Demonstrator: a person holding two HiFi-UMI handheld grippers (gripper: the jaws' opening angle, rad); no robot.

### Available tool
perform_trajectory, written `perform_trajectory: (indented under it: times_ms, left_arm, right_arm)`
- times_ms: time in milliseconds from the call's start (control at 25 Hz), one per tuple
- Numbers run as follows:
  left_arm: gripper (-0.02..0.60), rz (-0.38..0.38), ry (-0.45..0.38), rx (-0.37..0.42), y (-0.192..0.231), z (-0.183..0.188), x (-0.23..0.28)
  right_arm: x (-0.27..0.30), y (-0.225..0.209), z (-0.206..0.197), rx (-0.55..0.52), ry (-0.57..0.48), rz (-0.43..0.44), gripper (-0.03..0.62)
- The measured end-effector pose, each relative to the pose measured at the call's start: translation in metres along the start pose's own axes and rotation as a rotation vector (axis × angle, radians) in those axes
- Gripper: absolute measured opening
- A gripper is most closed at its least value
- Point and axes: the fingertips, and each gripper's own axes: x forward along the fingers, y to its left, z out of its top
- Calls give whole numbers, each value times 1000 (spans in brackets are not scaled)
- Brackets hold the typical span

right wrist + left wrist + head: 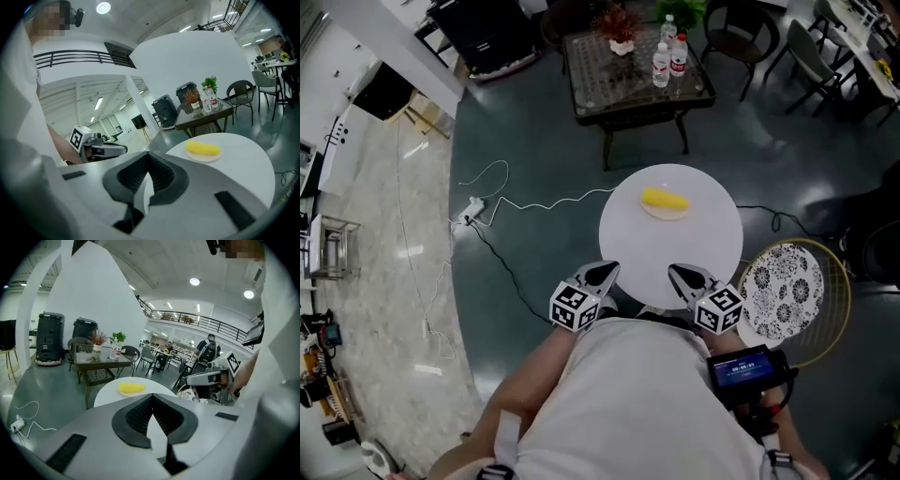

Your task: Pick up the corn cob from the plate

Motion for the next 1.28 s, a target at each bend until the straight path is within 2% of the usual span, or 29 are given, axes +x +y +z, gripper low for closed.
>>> perform_trajectory:
  times_ms: [240,480,840,1120,1280]
  left_arm:
    - [8,-93,90,52,5,-2,29]
    - [8,-221,215,161,20,-1,61]
    - [8,-380,307,277,36,17,104]
    - [8,-508,406,357,40,14,134]
    - [8,-558,470,434,36,10,152]
  right_arm:
    - [-2,-24,2,53,-35,-85,8]
    - [-1,-41,11,130,-107,-221,8]
    - [-7,-62,12,228,-206,-409,8]
    - [-8,-69,3,297,-253,-511,8]
    - [-13,-72,-4,331,-271,-550,8]
